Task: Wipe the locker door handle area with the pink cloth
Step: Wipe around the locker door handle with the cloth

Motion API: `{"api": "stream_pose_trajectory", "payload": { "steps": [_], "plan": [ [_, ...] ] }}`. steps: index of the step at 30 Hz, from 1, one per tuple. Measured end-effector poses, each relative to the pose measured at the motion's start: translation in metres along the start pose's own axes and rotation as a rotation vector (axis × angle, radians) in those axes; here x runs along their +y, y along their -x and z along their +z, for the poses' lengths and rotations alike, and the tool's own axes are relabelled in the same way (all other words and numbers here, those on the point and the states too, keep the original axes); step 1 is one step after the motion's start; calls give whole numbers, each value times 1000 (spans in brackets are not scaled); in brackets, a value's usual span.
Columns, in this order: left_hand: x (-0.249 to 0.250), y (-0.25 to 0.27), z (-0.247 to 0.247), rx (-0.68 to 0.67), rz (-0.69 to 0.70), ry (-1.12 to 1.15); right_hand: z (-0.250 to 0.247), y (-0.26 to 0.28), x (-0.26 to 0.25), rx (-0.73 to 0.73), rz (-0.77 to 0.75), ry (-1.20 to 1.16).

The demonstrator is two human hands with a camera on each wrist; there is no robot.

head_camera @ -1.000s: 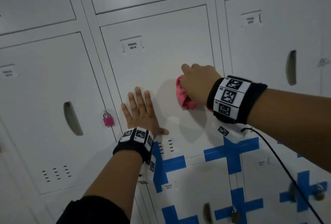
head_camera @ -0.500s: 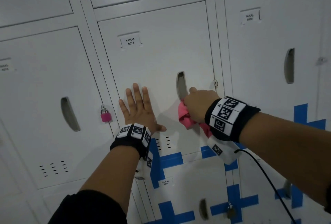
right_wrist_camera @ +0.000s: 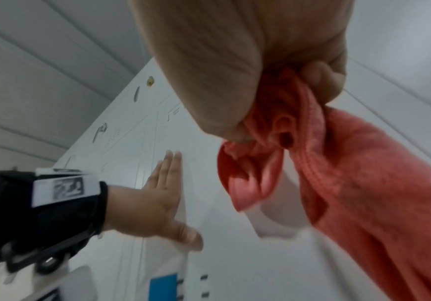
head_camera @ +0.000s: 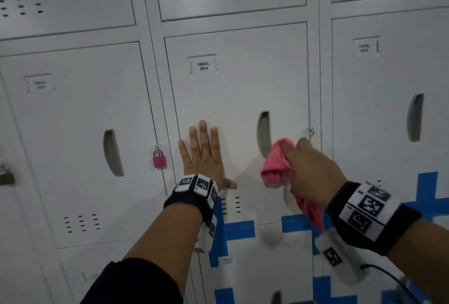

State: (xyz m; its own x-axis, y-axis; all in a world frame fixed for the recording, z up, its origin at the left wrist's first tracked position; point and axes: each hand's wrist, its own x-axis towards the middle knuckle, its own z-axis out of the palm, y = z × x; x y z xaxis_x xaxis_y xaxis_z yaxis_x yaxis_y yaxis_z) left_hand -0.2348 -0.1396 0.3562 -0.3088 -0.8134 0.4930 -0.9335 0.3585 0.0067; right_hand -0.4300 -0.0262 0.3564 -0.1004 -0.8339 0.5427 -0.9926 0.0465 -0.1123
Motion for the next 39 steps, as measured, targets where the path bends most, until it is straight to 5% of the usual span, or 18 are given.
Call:
{"api": "stream_pose_trajectory", "payload": {
  "steps": [5,21,27,30,39],
  "plan": [
    [2,0,0,-2,-12,0,-27,-42,0,296,-49,-82],
    [1,2,1,-14,0,6,72,5,-6,74,-11,-114],
    [5,-1,-1,-24,-40,13,6,-41,-21,476,-14,-263],
    [5,-1,-2,-31,-50,10,-13,-76,-28,459,42,-247],
    [5,-1,-3,-32,-25,18,46,-43,-16,234,-410,128]
  ]
}}
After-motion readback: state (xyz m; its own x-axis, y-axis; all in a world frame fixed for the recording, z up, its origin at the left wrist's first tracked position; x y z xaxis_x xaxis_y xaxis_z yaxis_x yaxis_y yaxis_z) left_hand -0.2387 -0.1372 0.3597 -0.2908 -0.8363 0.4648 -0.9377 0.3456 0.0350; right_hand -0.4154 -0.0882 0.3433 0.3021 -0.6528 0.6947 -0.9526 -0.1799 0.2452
